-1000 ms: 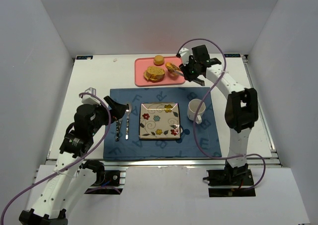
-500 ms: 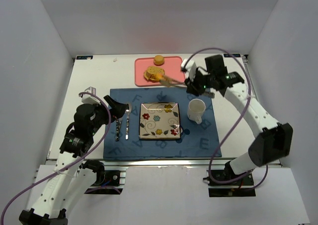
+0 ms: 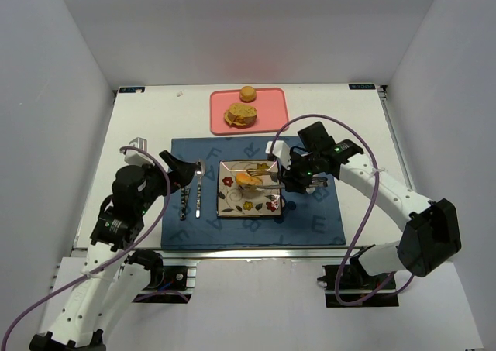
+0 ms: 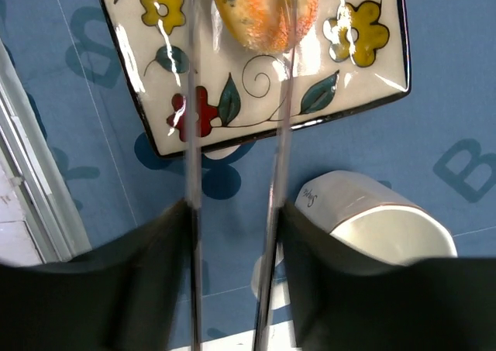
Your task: Place the bread
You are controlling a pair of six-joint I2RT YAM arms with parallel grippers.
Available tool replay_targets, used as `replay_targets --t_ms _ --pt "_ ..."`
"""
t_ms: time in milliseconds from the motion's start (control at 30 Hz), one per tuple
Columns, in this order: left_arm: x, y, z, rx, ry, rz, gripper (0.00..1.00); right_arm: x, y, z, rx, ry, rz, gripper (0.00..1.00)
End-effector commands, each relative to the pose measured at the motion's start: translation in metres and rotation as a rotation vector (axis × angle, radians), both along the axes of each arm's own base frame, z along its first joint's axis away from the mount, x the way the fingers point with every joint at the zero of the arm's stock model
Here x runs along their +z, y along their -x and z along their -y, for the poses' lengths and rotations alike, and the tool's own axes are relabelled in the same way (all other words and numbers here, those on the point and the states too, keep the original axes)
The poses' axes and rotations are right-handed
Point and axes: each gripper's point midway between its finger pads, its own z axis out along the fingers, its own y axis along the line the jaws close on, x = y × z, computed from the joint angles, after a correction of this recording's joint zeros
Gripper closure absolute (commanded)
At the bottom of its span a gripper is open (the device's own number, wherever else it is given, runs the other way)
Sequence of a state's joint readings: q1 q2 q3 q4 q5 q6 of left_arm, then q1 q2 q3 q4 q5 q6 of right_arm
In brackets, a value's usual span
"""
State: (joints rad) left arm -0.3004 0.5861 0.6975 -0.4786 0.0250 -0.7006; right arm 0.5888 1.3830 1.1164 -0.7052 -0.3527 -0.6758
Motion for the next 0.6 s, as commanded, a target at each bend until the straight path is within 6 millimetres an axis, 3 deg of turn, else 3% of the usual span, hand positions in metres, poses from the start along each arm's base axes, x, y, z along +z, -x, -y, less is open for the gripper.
replay_targets --t_ms 0,167,400,467,500,567 --pt "0.008 0.006 -0.004 0.013 0.005 0.015 0.02 0.015 -0.003 -0.01 0.057 -0.028 0.049 0.43" --pt "0.007 0.007 -0.01 0.051 0.008 0.019 0.02 0.019 0.006 -0.01 0.099 -0.038 0.047 0.37" --pt "0.006 0.006 -0.011 0.051 0.004 0.018 0.02 0.052 0.003 -0.02 0.077 -0.133 0.088 0.39" --pt "0.006 0.005 -0.01 0.049 0.003 0.019 0.02 0.069 -0.01 -0.027 0.01 -0.188 0.092 0.4" --pt "0.006 0.005 -0.009 0.045 0.003 0.019 0.02 0.069 -0.022 -0.026 -0.034 -0.194 0.077 0.42" --pt "0.006 0.004 -0.009 0.043 0.003 0.019 0.02 0.087 -0.051 -0.026 -0.146 -0.252 0.085 0.43"
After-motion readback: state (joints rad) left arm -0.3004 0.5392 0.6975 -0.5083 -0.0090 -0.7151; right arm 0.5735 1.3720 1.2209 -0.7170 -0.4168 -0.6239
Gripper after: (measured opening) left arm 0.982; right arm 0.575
